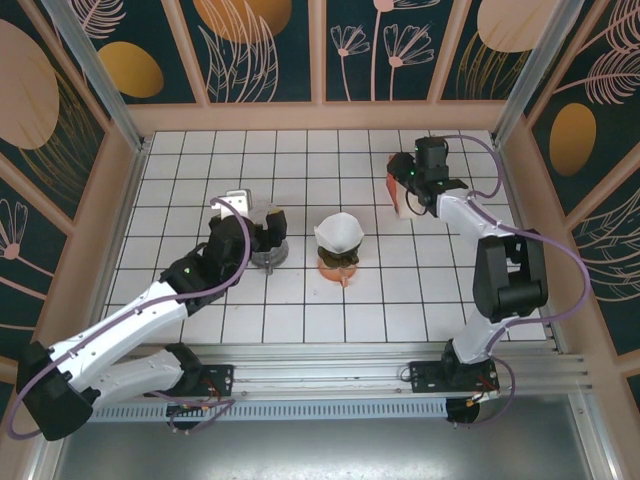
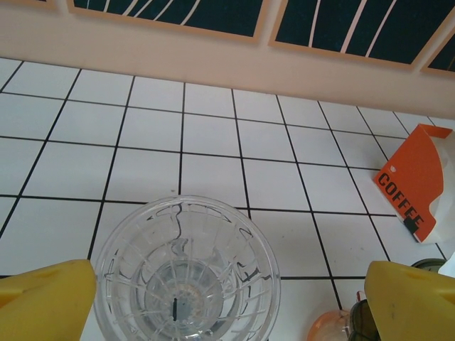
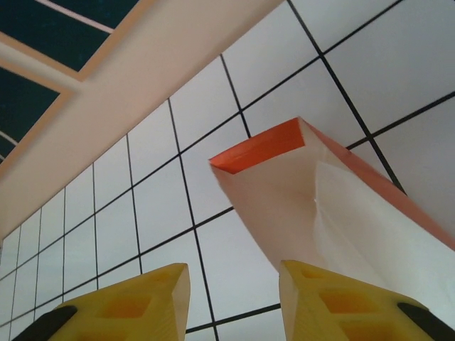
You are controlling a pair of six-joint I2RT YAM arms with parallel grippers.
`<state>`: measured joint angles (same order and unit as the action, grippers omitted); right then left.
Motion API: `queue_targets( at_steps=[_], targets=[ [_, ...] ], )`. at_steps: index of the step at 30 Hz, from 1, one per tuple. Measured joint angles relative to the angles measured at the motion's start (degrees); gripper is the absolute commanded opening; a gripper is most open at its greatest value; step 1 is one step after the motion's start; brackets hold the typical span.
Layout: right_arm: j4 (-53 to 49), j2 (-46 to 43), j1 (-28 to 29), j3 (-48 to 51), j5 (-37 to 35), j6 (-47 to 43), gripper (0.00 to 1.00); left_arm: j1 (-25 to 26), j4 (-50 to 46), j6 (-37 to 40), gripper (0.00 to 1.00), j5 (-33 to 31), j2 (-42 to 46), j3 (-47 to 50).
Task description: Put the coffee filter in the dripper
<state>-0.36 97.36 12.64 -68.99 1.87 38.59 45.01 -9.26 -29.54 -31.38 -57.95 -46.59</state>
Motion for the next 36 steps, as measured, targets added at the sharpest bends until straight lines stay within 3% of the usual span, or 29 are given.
queue_targets(
  at_steps=[14, 29, 34, 36],
  targets=[
    [0.1, 2.8, 0.0, 0.0, -4.9, 5.5, 0.34, 0.0, 0.3, 0.1, 0.98, 0.0, 1.0, 1.1],
    [0.5, 6.9, 0.0, 0.0, -5.1, 8.1, 0.33, 0.0, 0.5, 0.2, 0.99, 0.0, 1.5, 1.3],
    [0.5, 7.7, 0.0, -0.1, -5.2, 8.3, 0.28, 0.0, 0.5, 0.2, 0.99, 0.0, 1.5, 1.5],
    [0.5, 7.8, 0.0, -0.2, -5.3, 8.4, 0.21, 0.0, 0.5, 0.2, 0.98, 0.0, 1.5, 1.5]
  ],
)
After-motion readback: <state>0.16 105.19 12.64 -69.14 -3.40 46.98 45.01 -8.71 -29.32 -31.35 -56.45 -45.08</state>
